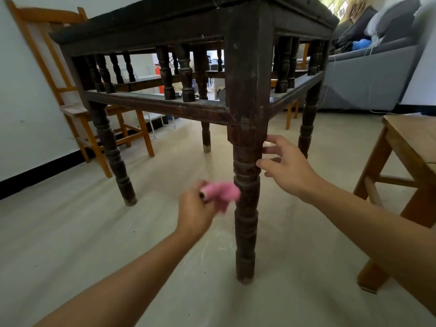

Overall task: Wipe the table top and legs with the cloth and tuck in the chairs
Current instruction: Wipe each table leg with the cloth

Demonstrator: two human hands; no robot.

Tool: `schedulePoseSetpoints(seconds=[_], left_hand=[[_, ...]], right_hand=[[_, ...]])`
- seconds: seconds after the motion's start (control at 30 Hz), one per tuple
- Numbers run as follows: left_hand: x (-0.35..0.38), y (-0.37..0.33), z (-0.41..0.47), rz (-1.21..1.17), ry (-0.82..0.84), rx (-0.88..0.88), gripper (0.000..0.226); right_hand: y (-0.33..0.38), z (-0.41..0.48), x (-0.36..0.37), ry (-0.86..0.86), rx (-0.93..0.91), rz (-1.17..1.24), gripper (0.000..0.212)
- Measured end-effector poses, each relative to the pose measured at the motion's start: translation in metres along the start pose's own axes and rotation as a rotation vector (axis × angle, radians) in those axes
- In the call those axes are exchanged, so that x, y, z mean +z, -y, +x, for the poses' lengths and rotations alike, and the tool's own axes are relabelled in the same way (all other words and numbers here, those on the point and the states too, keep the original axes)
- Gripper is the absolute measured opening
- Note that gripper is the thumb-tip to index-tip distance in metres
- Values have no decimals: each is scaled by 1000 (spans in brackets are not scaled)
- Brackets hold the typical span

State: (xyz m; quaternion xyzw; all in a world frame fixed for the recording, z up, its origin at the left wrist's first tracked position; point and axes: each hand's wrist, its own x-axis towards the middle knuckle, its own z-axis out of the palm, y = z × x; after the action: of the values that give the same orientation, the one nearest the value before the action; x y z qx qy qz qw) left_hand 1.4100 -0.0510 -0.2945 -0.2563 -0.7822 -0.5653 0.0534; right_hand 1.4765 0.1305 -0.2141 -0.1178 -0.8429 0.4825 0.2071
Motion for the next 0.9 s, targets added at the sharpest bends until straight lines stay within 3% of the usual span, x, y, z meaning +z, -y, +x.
schedulePoseSetpoints(seconds=[0.03, 0.07, 0.2, 0.27, 0.33, 0.4, 0.53, 0.67, 0.73, 0.83, 0.9], left_hand=[[1, -6, 10, 27, -130, 9, 12], [4, -14, 16, 28, -150, 36, 19], [25, -24, 8, -87, 76, -7, 29], [19, -32, 7, -159, 95, -138, 20], [8, -40, 18, -360, 193, -342, 29], [3, -46, 28, -471, 182, -480, 29], [15, -51, 10, -267, 154, -359, 11], [34, -38, -35, 75, 587, -313, 18], [27, -35, -25, -55, 417, -399, 22], [5, -44, 12, -303, -98, -391, 36], [8, -49, 21, -349, -177, -307, 33]], right_hand=[[0, 1, 3, 18, 4, 19, 54], [1, 2, 6, 35, 8, 42, 53], [0, 4, 9, 70, 31, 81, 49], [-1, 5, 6, 99, 31, 85, 49], [0, 7, 6, 101, 32, 86, 48], [1, 8, 7, 95, 41, 91, 46], [4, 7, 8, 114, 55, 101, 51], [2, 4, 9, 107, 53, 84, 57], [5, 4, 8, 121, 43, 67, 57], [5, 4, 7, 135, 38, 29, 57], [3, 1, 9, 131, 36, 17, 59]])
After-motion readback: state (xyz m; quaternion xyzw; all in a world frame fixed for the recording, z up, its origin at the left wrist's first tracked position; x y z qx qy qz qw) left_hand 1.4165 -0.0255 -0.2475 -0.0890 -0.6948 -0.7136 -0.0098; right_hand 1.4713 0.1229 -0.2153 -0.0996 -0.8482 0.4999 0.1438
